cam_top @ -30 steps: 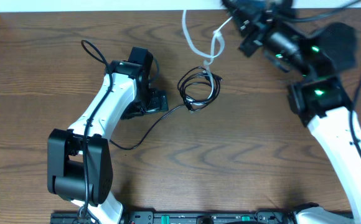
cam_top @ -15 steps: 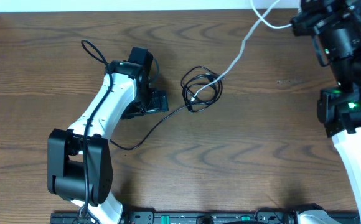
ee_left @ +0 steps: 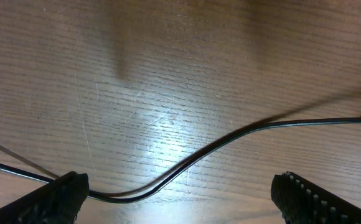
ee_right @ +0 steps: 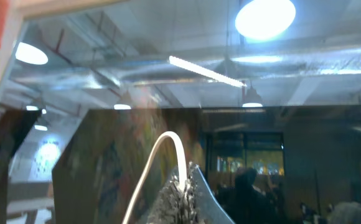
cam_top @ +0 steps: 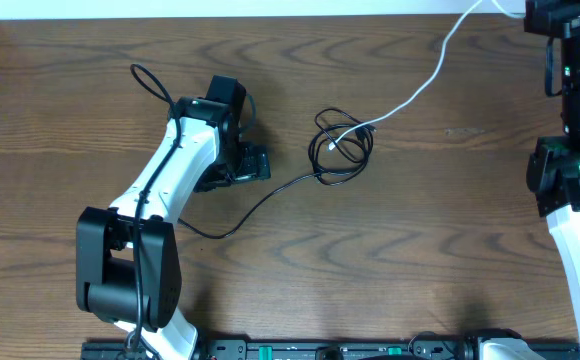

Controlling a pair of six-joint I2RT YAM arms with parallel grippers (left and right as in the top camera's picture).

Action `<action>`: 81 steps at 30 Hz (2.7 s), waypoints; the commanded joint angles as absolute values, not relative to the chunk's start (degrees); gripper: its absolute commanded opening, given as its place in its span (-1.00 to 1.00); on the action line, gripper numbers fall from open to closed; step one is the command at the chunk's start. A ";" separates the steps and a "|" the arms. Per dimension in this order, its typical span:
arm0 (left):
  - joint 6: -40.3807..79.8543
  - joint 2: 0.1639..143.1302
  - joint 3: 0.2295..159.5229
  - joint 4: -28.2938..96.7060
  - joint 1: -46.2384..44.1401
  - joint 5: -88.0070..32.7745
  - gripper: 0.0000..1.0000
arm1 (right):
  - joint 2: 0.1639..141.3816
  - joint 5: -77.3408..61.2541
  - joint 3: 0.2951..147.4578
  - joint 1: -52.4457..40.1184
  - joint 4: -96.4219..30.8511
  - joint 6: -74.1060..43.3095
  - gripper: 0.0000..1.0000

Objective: Untangle cables

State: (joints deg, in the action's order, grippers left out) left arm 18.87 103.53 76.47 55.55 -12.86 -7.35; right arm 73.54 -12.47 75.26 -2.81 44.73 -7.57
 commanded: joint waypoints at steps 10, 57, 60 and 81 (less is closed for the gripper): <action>18.96 104.05 77.47 55.88 -12.78 -6.98 0.95 | 73.63 21.41 75.66 -1.80 40.88 10.46 -0.98; 18.96 104.05 77.47 55.88 -12.78 -6.98 0.94 | 89.17 45.78 75.68 -1.58 83.96 53.47 -0.98; 18.96 104.05 77.47 55.88 -12.78 -6.98 0.96 | 87.64 45.91 75.66 -2.39 83.18 53.67 -0.98; 18.96 104.05 77.47 55.88 -12.78 -6.98 0.96 | 87.26 32.95 75.66 -7.60 -0.49 18.48 -0.98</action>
State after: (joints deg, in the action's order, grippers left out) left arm 18.90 103.53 76.58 55.59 -12.86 -7.35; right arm 88.01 38.41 75.20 -7.60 3.33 28.03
